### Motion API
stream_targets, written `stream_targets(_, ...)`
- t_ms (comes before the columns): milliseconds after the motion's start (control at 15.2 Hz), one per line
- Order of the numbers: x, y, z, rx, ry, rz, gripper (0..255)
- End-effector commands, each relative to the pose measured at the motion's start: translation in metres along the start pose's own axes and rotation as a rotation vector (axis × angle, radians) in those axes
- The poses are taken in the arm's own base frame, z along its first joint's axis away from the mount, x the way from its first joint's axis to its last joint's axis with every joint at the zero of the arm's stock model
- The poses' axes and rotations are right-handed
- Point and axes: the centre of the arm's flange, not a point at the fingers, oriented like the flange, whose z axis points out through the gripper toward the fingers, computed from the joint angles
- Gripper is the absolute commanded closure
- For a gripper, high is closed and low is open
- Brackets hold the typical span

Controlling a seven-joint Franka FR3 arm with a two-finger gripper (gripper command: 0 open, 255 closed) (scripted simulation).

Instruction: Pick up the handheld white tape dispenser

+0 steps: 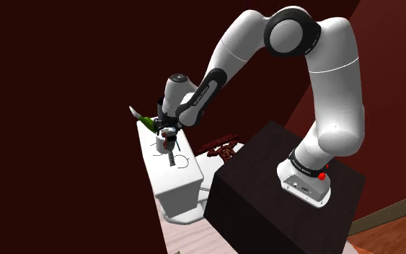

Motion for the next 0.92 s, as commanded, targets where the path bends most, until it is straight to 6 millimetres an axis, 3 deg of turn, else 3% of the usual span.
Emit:
stream_targets(0,0.0,0.0,0.003,0.0,0.0,0.0,0)
stream_targets(66,-0.001,0.001,0.003,0.0,0.0,0.0,255)
stream_targets(594,-0.001,-0.001,0.005,0.0,0.0,0.0,255)
stream_targets(858,0.001,-0.003,-0.012,0.0,0.0,0.0,255)
